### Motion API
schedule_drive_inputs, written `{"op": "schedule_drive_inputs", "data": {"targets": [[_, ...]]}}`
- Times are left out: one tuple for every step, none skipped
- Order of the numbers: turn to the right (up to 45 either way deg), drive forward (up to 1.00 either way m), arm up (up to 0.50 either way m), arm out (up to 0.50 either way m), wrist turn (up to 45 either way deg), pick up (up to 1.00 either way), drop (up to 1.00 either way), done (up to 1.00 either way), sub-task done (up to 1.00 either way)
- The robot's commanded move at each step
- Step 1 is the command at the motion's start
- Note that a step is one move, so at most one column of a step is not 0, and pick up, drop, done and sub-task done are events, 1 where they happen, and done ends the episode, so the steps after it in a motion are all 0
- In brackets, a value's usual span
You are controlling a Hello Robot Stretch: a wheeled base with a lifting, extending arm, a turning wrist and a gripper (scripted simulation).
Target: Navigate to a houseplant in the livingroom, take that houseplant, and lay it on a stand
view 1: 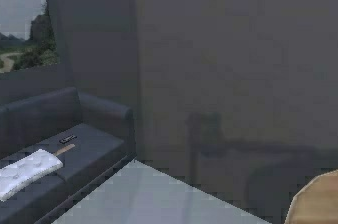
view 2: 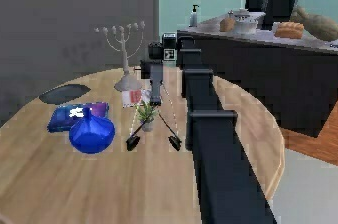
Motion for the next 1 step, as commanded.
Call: {"op": "schedule_drive_inputs", "data": {"targets": [[0.0,0.00,0.00,0.00,45.0,0.00,0.00,0.00,0.00]]}}
